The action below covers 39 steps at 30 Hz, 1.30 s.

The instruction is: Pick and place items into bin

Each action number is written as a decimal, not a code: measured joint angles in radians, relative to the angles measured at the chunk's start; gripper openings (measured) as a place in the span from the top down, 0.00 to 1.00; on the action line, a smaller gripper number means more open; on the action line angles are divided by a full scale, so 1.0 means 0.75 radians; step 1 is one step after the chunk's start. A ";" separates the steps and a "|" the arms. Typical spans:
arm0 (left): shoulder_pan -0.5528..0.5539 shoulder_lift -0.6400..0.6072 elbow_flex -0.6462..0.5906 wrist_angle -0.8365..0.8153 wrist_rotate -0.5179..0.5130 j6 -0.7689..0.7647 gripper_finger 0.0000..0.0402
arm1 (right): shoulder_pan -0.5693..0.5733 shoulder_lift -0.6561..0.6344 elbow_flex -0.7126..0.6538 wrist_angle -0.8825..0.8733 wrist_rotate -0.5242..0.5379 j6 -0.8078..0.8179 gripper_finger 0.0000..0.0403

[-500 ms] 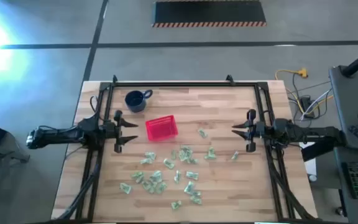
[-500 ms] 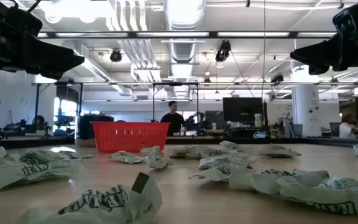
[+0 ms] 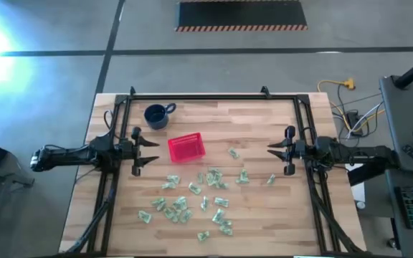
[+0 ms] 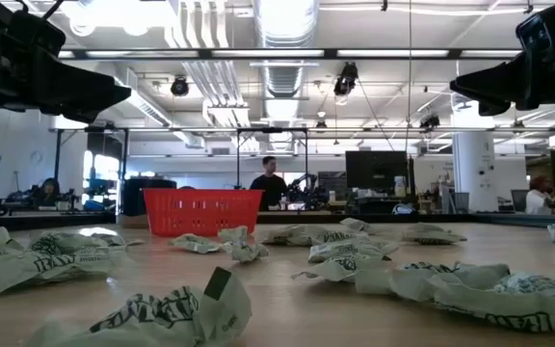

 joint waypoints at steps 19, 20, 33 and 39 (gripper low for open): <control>0.000 0.000 0.000 0.000 0.000 0.000 0.48 | 0.000 0.000 0.000 0.000 0.000 0.000 0.83; 0.000 0.000 0.000 0.000 0.000 0.000 0.48 | 0.000 0.000 0.000 0.000 0.000 0.000 0.83; 0.000 0.000 0.000 0.000 0.000 0.000 0.48 | -0.001 0.000 0.000 0.000 0.000 0.000 0.83; 0.000 0.000 0.000 0.000 0.000 0.000 0.48 | 0.000 0.000 0.000 0.025 0.000 0.048 0.83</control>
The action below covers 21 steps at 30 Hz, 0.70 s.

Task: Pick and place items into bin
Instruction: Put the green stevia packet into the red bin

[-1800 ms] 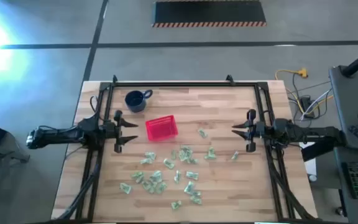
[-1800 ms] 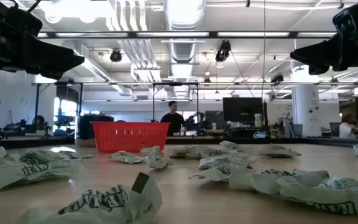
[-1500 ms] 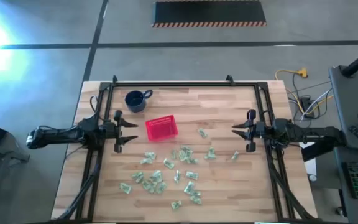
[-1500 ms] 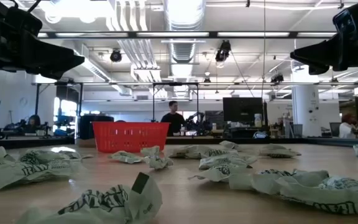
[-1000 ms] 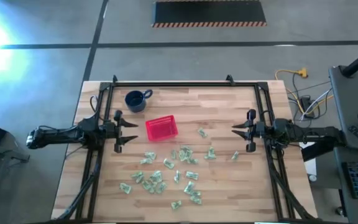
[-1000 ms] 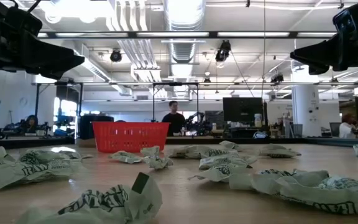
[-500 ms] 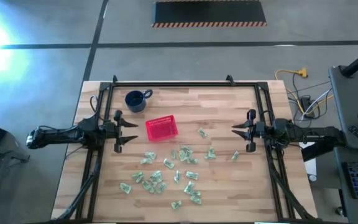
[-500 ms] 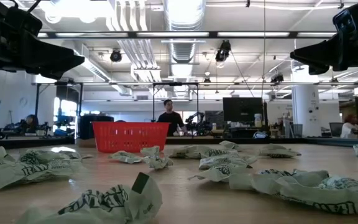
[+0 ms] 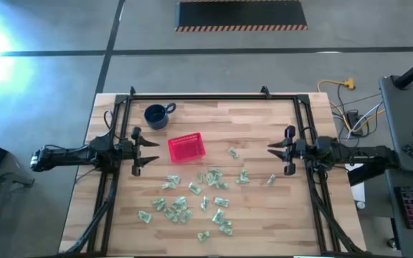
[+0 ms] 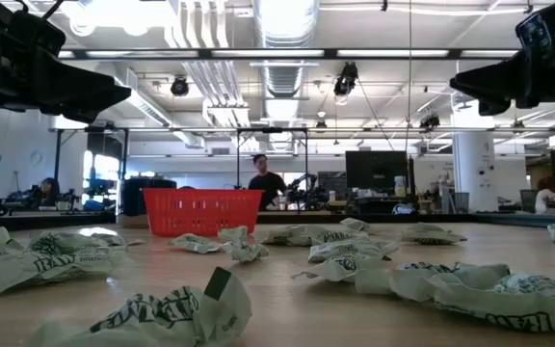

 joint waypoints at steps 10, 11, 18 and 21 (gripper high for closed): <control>0.000 0.000 0.000 0.001 0.000 0.001 0.48 | 0.000 0.000 0.000 0.202 -0.001 0.182 0.83; 0.000 0.000 0.000 0.000 0.000 0.000 0.48 | 0.000 0.000 0.000 0.192 -0.001 0.184 0.83; 0.000 0.000 0.000 0.000 0.000 0.000 0.48 | -0.001 0.001 0.000 0.133 0.001 0.104 0.83; 0.000 0.000 0.000 0.001 0.000 0.001 0.48 | -0.001 0.001 0.000 0.133 0.000 0.008 0.83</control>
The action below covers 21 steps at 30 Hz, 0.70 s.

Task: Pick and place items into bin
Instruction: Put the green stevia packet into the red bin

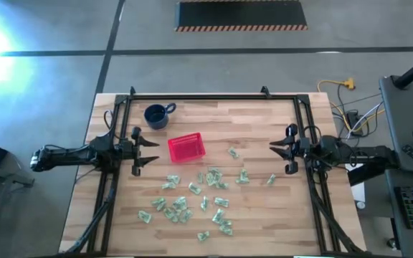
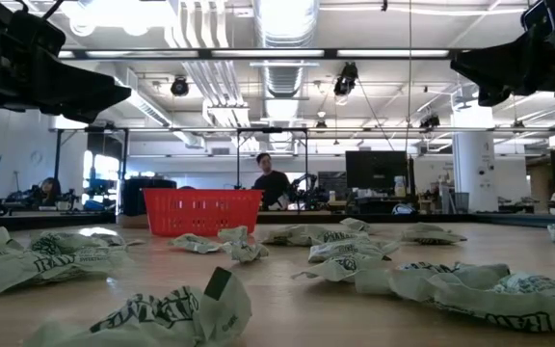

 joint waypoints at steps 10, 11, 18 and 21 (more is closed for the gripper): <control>0.000 0.000 0.000 0.020 0.000 0.000 0.48 | 0.001 0.000 0.000 -0.002 0.000 0.074 0.83; 0.000 0.000 0.000 0.049 0.000 0.000 0.48 | 0.001 0.000 0.000 -0.002 0.000 0.074 0.83; 0.000 0.000 0.000 0.239 0.008 -0.273 0.48 | 0.001 0.000 0.000 -0.015 -0.019 0.142 0.83; 0.000 0.000 0.005 0.242 0.009 -0.281 0.48 | 0.001 0.017 0.002 -0.024 -0.082 0.144 0.83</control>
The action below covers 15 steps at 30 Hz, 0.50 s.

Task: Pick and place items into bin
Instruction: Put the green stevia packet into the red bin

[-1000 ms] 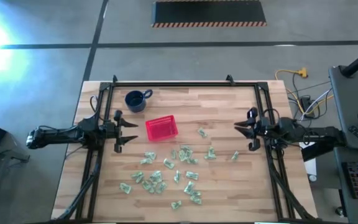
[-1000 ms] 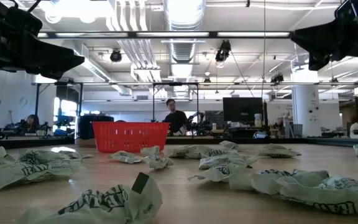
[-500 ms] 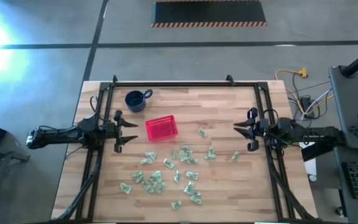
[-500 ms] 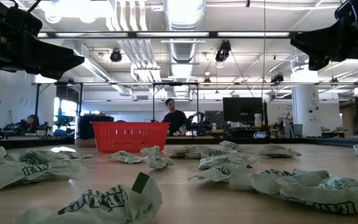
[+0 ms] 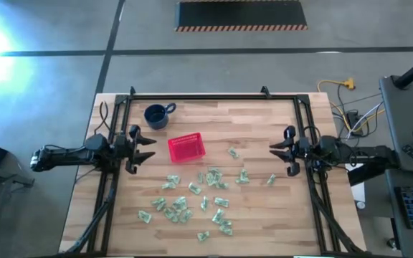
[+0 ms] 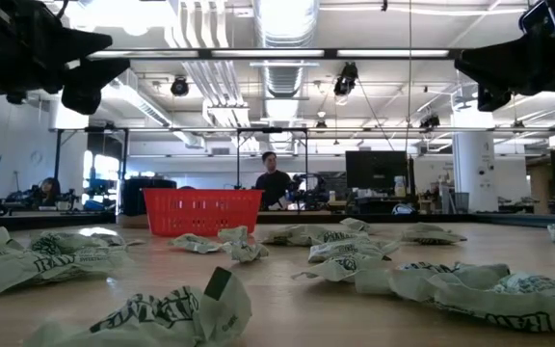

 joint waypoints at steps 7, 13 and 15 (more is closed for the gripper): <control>0.000 0.010 0.001 0.155 -0.026 0.066 0.48 | 0.003 0.215 0.149 -0.047 0.001 -0.147 0.83; 0.000 0.027 0.001 0.197 -0.001 0.146 0.48 | 0.003 0.457 0.348 -0.077 0.001 -0.201 0.83; 0.000 0.054 0.007 0.197 0.000 0.183 0.48 | 0.003 0.528 0.417 -0.147 0.002 -0.207 0.83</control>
